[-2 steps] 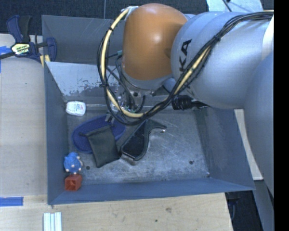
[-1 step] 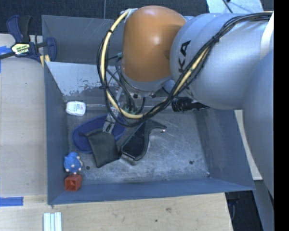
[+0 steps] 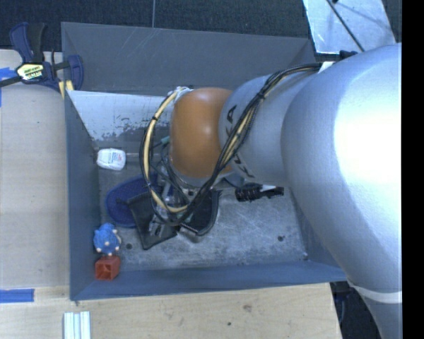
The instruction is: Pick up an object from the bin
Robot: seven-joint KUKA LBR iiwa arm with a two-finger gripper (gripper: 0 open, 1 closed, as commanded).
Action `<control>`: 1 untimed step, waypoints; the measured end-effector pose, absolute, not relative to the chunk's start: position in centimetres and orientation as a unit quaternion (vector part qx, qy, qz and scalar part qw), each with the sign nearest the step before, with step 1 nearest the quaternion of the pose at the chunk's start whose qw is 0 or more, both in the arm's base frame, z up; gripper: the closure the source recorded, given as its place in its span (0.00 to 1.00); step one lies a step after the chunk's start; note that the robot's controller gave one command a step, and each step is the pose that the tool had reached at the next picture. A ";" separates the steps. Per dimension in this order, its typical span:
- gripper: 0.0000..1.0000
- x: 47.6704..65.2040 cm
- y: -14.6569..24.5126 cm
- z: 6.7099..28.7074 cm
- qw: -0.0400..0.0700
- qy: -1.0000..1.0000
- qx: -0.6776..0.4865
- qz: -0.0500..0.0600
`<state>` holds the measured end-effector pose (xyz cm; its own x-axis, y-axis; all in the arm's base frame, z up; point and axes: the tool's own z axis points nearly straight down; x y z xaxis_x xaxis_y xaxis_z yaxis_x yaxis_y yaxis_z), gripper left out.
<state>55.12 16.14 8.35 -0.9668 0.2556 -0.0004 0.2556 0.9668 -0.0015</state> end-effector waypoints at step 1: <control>1.00 55.3 16.3 8.9 0.002 0.992 0.129 0.001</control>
Offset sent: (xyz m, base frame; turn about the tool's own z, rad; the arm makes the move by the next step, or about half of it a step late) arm 0.0000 0.0000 0.0000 0.0000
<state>55.26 16.31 8.86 -0.9666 0.2563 -0.0038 0.2563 0.9666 0.0031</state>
